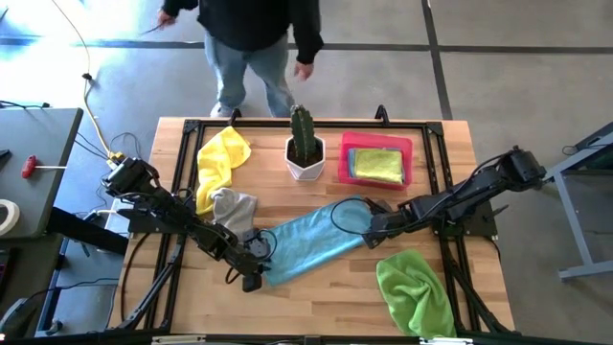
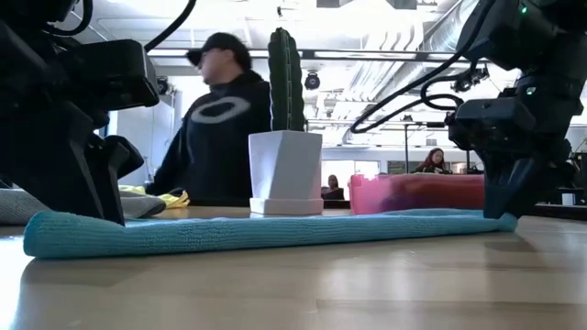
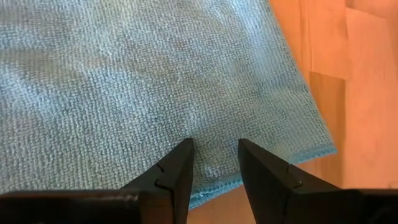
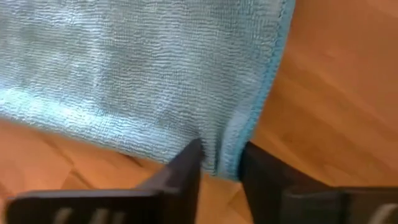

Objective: Fold microfiber towels
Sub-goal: Put the blue towel into the pink laundry bin

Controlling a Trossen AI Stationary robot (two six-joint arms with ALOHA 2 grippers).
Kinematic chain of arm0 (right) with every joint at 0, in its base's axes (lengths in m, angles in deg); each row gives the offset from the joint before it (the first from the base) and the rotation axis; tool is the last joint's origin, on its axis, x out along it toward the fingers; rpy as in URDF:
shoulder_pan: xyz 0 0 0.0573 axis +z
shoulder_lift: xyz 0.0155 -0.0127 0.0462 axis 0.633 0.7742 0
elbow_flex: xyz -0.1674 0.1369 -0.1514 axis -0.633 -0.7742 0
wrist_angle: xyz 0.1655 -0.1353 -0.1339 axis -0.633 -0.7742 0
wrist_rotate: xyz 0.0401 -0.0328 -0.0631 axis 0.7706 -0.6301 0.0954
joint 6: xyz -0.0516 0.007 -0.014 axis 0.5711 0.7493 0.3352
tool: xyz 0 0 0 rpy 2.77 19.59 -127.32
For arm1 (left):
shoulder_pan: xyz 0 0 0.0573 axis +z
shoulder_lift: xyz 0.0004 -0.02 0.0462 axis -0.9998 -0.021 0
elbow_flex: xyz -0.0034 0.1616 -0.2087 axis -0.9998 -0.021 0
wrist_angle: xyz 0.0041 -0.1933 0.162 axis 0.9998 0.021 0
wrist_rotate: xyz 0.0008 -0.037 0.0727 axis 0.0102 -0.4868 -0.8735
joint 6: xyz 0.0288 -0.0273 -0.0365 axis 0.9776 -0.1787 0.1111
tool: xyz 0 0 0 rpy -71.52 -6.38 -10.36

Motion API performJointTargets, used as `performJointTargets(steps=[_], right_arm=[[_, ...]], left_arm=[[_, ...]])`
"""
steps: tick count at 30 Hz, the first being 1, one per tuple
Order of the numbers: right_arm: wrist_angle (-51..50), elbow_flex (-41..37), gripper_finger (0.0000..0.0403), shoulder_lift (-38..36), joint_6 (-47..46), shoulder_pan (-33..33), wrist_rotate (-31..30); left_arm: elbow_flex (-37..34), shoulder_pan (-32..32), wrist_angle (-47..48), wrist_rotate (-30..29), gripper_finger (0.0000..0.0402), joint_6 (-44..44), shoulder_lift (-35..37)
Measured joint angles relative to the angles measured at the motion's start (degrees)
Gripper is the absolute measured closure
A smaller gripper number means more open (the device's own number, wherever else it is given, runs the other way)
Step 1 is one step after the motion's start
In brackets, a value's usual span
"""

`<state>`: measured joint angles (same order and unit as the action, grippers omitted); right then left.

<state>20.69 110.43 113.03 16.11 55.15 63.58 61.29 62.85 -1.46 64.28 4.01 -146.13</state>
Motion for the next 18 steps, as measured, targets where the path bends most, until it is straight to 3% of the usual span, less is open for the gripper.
performJointTargets(steps=[5, 14, 18], right_arm=[[-0.07, -0.06, 0.0394, 0.06, 2.47, -0.04, -0.73], [-1.75, 0.15, 0.0400, -0.03, 3.39, -0.15, 1.63], [-8.90, 3.09, 0.0401, 0.04, 4.88, -0.13, 2.16]], left_arm=[[0.00, 0.01, -0.14, 0.22, 0.0282, -0.42, 0.00], [3.05, -0.01, 0.28, 2.59, 0.0282, 0.96, -0.02], [4.80, 0.01, 0.32, 4.11, 0.0282, 2.14, 0.00]])
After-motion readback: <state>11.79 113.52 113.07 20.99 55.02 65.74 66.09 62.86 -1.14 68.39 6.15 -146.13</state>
